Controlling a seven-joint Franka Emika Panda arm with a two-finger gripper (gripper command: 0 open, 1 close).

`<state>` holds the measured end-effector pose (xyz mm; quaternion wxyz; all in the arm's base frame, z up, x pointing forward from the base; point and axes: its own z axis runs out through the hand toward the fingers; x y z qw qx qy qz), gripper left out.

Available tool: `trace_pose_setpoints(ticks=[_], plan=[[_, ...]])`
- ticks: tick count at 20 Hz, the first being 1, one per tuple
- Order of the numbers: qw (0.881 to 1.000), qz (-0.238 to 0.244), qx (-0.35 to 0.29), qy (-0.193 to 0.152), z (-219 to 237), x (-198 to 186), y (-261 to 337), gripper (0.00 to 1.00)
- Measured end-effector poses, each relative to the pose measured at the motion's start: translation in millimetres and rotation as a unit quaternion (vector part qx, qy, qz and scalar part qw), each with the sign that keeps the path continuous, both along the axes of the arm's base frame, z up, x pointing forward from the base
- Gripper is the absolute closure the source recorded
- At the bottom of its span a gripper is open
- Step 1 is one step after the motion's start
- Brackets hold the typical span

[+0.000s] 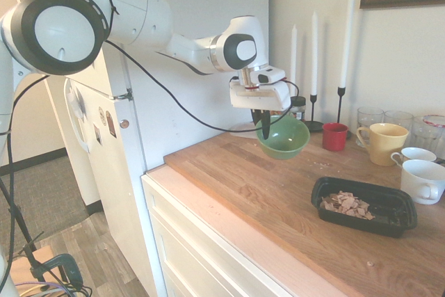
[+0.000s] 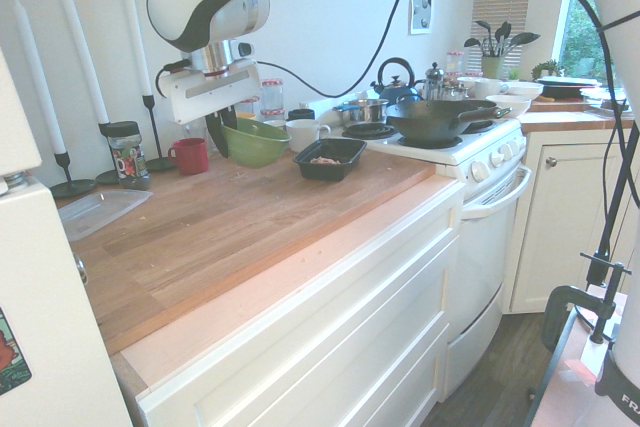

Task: Pour the cereal into the box

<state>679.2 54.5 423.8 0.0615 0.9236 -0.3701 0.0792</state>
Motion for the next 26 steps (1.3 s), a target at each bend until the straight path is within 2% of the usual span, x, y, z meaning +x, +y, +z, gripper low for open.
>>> trace_pose_setpoints(ticks=[4, 10, 17, 18, 26], plan=[[1.0, 0.01, -0.006, 0.005, -20, -7, 27, 1.0], [0.998, 0.029, -0.053, 0.002, -66, -16, 62, 1.0], [0.995, 0.049, -0.091, 0.0, -92, -17, 70, 1.0], [0.994, 0.05, -0.094, 0.0, -93, -17, 70, 0.0], [0.994, 0.048, -0.099, 0.006, -97, -18, 64, 0.0]])
